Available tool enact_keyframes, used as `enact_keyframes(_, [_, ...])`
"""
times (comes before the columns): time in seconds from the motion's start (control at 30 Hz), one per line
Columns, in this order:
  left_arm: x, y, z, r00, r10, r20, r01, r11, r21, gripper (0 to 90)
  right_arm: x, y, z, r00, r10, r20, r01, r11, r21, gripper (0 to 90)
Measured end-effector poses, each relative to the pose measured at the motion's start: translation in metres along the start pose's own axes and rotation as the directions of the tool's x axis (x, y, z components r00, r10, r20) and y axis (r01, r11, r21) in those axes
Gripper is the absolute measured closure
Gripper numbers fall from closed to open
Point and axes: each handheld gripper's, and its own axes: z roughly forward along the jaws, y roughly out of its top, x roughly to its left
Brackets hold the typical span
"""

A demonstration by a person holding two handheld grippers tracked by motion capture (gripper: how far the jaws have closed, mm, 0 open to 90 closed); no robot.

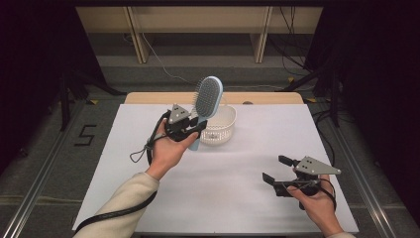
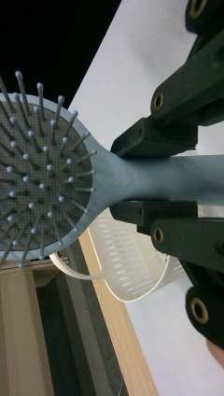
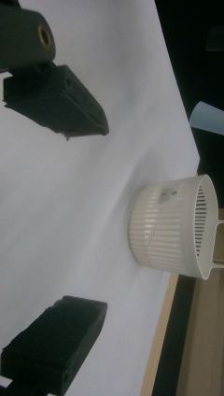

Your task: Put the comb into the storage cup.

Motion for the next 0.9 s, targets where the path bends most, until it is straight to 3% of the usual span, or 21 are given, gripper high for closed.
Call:
enact_keyframes(0.27, [0.0025, 0.0026, 0.0021, 1.0, 0.004, -0.002, -0.005, 1.0, -0.006, 69.7, -0.0001, 0.0, 0.0, 1.0, 0.002, 0.0, -0.002, 1.0, -0.002, 13.2])
enact_keyframes(0.37, [0.0027, 0.0037, 0.003, 0.9992, 0.039, -0.006, -0.039, 0.9992, -0.01, 69.7, 0.0001, -0.0001, 0.0, 1.0, 0.004, 0.0, -0.004, 1.0, 0.002, 13.1])
enact_keyframes(0.47, [0.0026, 0.0049, 0.0039, 0.9989, 0.045, -0.01, -0.046, 0.9989, -0.014, 69.7, 0.0, -0.0001, 0.0001, 1.0, 0.006, -0.001, -0.006, 1.0, 0.0, 13.2])
enact_keyframes(0.9, [0.0019, 0.0089, 0.0066, 0.9984, 0.056, -0.004, -0.056, 0.9982, -0.021, 69.7, -0.0004, -0.0001, -0.0002, 1.0, 0.003, 0.001, -0.003, 1.0, -0.002, 13.2])
